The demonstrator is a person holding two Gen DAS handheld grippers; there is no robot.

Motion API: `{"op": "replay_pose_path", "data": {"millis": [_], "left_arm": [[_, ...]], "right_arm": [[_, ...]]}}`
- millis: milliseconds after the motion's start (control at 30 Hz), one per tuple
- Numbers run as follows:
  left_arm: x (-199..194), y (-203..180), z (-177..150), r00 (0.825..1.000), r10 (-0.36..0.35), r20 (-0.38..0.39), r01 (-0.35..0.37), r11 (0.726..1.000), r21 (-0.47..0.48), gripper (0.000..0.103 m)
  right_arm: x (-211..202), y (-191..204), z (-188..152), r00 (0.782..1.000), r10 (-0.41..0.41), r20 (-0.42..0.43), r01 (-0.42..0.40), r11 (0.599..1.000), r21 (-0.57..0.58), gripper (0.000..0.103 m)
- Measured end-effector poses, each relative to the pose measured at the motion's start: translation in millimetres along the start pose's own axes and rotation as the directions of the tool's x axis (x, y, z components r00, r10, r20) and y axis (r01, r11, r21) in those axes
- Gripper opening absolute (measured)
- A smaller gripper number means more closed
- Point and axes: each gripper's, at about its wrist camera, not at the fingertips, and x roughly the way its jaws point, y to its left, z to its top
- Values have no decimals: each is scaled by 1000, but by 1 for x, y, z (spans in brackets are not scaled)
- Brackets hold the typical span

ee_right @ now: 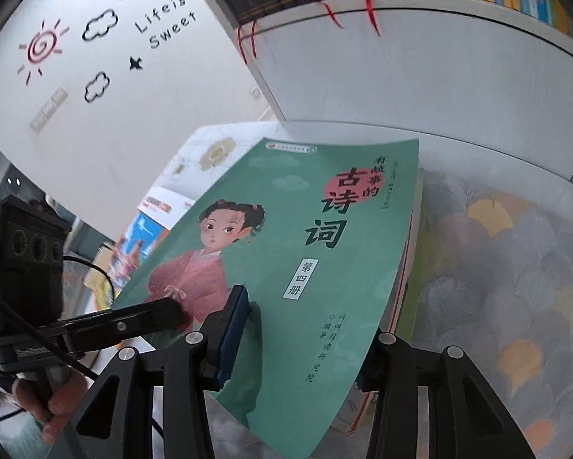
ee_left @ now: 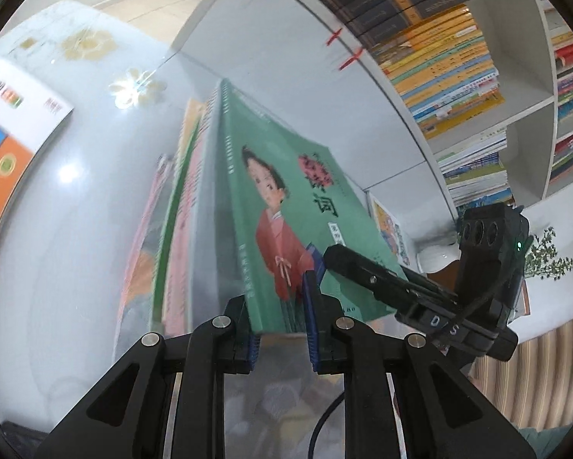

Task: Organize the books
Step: 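Open the left gripper to release the green book and pull back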

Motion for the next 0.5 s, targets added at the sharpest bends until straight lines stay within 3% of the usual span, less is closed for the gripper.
{"op": "replay_pose_path", "data": {"millis": [300,500], "left_arm": [[-35,16,-19,996,64,62,-60,996,-73,15],[-54,2,-29,996,51,75,-48,998,-36,15]], "right_arm": [[12,-4,-2,1000,1,-22,0,999,48,47],[8,-1,-10,998,-16,-68,18,999,39,67]]}}
